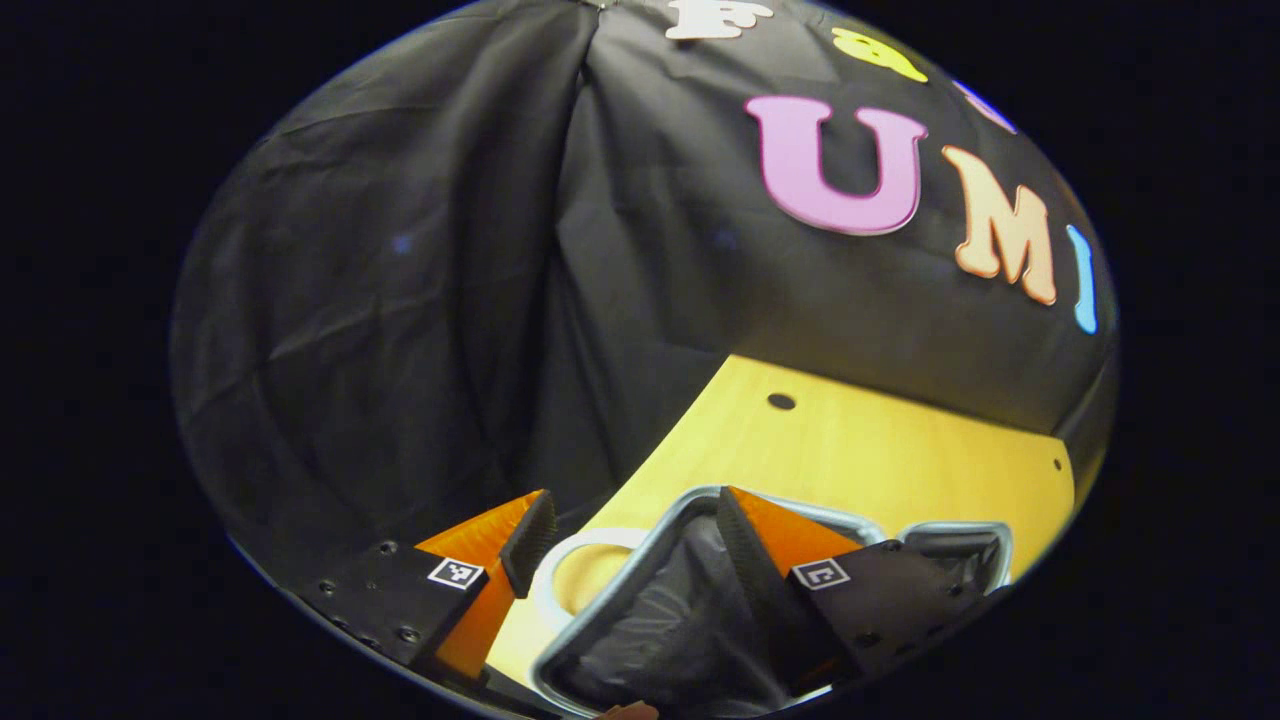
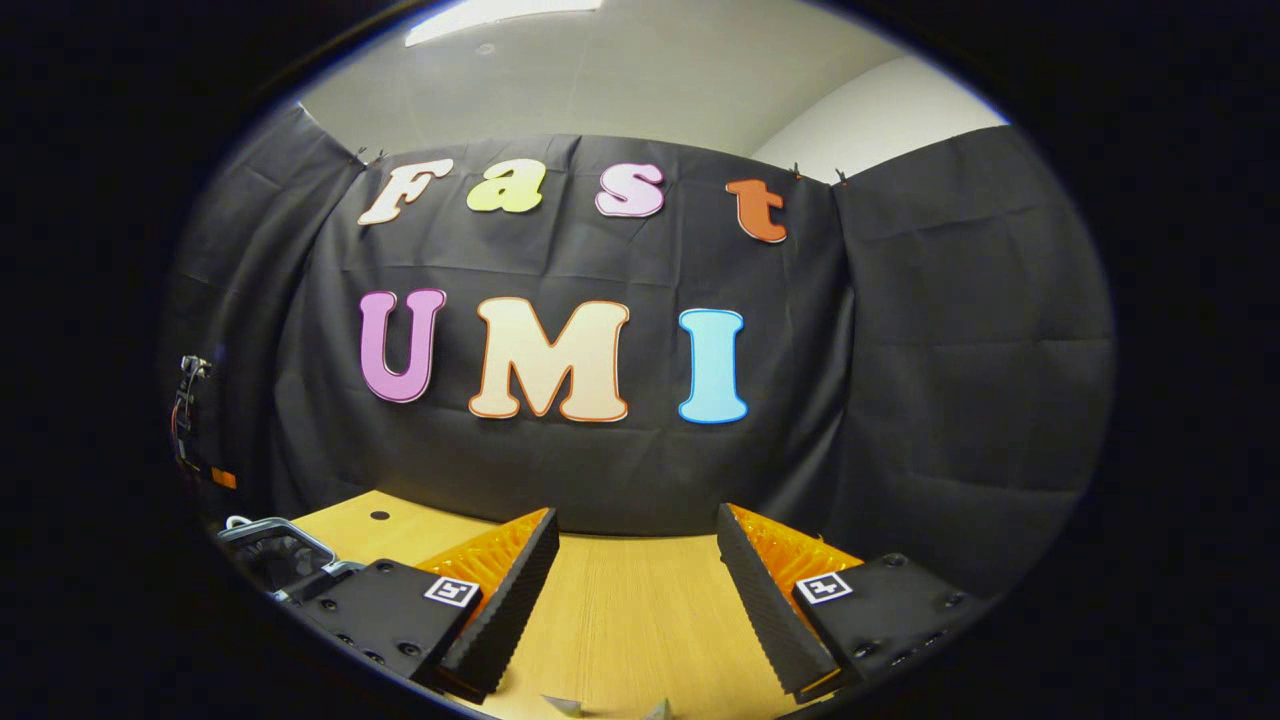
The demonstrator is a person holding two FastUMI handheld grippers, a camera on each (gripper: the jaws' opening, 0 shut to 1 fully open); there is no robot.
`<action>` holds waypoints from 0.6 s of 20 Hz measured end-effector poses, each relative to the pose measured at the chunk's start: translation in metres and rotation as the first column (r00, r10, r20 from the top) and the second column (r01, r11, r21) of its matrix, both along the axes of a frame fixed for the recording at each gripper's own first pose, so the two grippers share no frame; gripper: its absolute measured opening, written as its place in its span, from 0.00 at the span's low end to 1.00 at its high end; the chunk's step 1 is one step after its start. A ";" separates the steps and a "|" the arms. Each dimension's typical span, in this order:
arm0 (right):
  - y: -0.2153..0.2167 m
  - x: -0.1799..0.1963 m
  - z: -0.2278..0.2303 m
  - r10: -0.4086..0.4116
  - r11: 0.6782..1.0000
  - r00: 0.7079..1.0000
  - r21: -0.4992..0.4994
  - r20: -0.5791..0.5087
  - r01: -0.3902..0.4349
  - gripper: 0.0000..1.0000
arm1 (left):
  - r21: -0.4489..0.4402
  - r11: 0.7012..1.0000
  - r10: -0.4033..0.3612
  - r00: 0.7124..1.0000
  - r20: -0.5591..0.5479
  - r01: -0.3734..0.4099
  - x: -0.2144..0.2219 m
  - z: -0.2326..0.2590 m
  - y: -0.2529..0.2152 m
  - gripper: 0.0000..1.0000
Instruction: First open the suitcase, pack the skin care products into it, and then close the suitcase.
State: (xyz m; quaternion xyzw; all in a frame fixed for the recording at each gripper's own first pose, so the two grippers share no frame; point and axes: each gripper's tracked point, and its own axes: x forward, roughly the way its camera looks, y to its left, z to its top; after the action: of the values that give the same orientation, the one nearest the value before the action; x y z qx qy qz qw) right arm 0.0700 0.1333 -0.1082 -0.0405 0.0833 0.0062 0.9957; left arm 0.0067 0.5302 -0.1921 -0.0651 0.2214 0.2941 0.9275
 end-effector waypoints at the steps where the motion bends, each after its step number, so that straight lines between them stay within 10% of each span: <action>1: -0.002 0.000 0.004 0.017 1.000 1.000 0.011 0.010 -0.017 0.98 | 0.005 1.000 -0.005 0.999 0.033 0.005 0.004 0.012 -0.018 0.96; 12: -0.050 0.004 0.011 0.142 0.988 0.990 0.051 0.026 -0.143 0.99 | 0.070 0.972 -0.231 0.966 0.117 0.224 0.046 0.061 -0.208 0.96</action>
State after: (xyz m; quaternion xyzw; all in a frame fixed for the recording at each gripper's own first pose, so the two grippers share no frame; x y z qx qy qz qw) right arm 0.0740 0.0837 -0.0969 -0.0200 0.0692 0.0789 0.9943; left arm 0.0530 0.3225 -0.1309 -0.0311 0.1610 0.1872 0.9686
